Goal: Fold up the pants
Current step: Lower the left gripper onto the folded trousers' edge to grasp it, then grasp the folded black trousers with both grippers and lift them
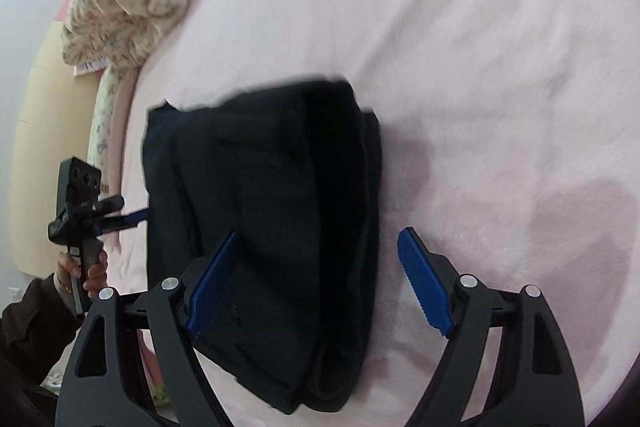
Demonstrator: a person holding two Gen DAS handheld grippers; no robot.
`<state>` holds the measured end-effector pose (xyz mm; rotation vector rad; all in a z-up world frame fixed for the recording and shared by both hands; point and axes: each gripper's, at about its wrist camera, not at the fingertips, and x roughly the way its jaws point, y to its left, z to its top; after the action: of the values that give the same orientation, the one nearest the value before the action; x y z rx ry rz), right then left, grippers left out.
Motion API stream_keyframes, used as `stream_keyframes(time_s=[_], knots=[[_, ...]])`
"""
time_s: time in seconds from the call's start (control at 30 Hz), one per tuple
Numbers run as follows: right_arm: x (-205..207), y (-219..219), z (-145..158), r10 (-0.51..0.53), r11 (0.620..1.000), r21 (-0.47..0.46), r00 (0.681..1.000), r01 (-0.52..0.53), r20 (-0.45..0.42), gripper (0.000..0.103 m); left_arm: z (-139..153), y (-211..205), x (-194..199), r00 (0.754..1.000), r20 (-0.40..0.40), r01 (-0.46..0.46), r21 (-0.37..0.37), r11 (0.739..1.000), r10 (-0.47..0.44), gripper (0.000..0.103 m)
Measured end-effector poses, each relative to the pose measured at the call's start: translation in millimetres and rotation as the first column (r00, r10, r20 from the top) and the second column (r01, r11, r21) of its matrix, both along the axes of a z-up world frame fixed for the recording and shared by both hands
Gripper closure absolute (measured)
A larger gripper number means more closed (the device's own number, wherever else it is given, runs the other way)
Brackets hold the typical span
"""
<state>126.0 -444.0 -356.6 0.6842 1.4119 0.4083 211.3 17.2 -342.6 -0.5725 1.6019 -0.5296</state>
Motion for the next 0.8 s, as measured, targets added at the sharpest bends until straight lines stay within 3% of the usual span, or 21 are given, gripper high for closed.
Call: stream_keyframes(time_s=[0.13, 0.27, 0.4, 0.53, 0.6, 0.67, 0.8], knots=[[-2, -3, -3, 0.013, 0.996, 0.092, 1.000, -0.013, 0.000, 0.019, -22, 2, 1, 0.994, -0.106, -0.047, -0.093, 0.995, 0.037, 0.002], [-3, 8, -8, 0.092, 0.988, 0.122, 0.996, -0.092, 0.013, 0.019, -31, -3, 5, 0.989, -0.143, -0.059, -0.160, 0.985, 0.036, 0.002], [-2, 2, -13, 0.062, 0.984, 0.169, 0.998, -0.065, 0.023, 0.018, -33, -12, 8, 0.986, -0.169, -0.037, -0.224, 0.974, -0.001, 0.002], [-5, 10, -11, 0.106, 0.964, 0.241, 0.993, -0.116, 0.055, 0.016, -23, -27, 2, 0.989, -0.104, 0.082, -0.236, 0.968, -0.109, 0.002], [-2, 8, -13, 0.105, 0.957, 0.265, 0.993, -0.116, 0.054, 0.017, -23, -24, 1, 0.989, -0.104, 0.074, -0.266, 0.961, -0.105, 0.002], [-1, 5, -18, 0.097, 0.966, 0.237, 0.994, -0.106, 0.050, 0.029, -27, -22, 2, 0.989, -0.116, 0.051, -0.279, 0.959, -0.086, 0.002], [-3, 11, -17, 0.079, 0.976, 0.195, 0.993, -0.094, 0.084, 0.035, -34, -31, 1, 0.992, -0.121, 0.020, -0.223, 0.975, -0.048, 0.002]])
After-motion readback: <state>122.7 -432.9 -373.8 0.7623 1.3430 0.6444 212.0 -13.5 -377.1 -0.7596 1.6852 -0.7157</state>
